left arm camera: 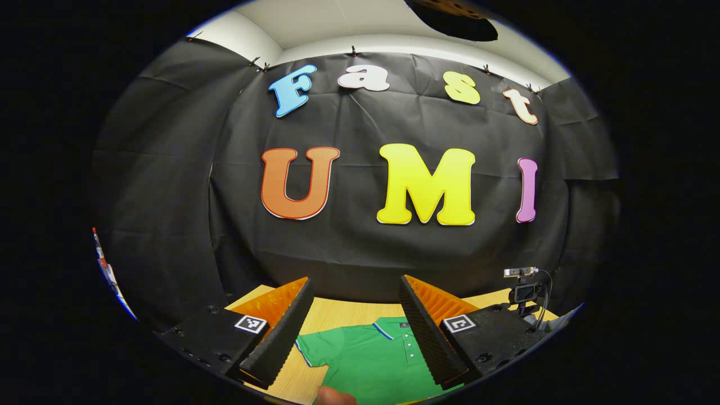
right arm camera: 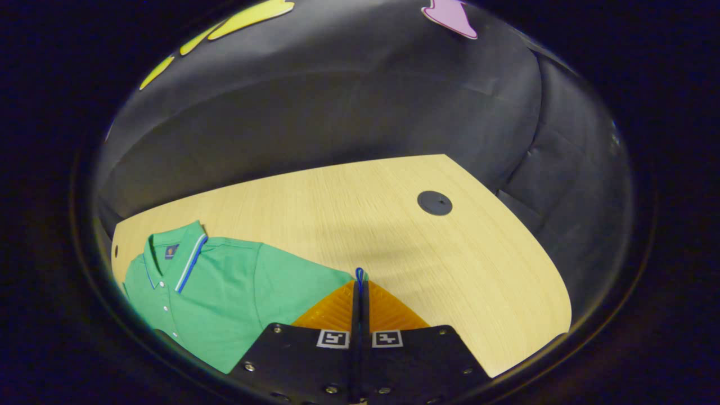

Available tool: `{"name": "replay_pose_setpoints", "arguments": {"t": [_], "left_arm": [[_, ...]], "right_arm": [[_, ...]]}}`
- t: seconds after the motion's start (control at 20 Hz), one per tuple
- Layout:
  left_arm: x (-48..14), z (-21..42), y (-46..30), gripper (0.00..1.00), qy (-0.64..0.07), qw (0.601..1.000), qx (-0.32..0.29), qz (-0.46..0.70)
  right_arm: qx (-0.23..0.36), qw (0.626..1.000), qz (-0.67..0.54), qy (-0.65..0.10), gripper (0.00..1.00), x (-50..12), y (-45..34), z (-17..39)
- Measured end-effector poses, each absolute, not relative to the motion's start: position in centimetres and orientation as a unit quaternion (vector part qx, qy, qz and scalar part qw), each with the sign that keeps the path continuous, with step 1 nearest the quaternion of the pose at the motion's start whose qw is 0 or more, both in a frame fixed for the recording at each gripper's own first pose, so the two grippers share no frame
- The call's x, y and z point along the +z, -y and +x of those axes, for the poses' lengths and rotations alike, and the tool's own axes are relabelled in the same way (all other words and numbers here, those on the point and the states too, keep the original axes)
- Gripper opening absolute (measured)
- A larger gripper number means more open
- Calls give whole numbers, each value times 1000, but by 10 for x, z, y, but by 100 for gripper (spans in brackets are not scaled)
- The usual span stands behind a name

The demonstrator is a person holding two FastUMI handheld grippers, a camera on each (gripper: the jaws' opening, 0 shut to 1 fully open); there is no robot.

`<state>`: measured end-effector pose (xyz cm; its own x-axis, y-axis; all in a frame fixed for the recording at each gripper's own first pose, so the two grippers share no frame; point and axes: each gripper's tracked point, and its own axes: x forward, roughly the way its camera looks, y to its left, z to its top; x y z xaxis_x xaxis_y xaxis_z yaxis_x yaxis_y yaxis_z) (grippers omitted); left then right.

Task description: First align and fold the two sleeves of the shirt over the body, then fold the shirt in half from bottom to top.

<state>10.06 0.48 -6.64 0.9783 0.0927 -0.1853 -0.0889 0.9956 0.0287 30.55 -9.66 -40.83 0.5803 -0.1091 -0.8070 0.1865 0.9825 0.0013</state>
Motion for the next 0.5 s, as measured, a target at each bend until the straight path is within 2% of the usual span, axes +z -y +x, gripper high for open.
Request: {"name": "replay_pose_setpoints", "arguments": {"t": [0.5], "left_arm": [[-64,90,-17,98,-92,994,60,5]], "right_arm": [[-8,909,33,-415,0,-361,16,306]]}}
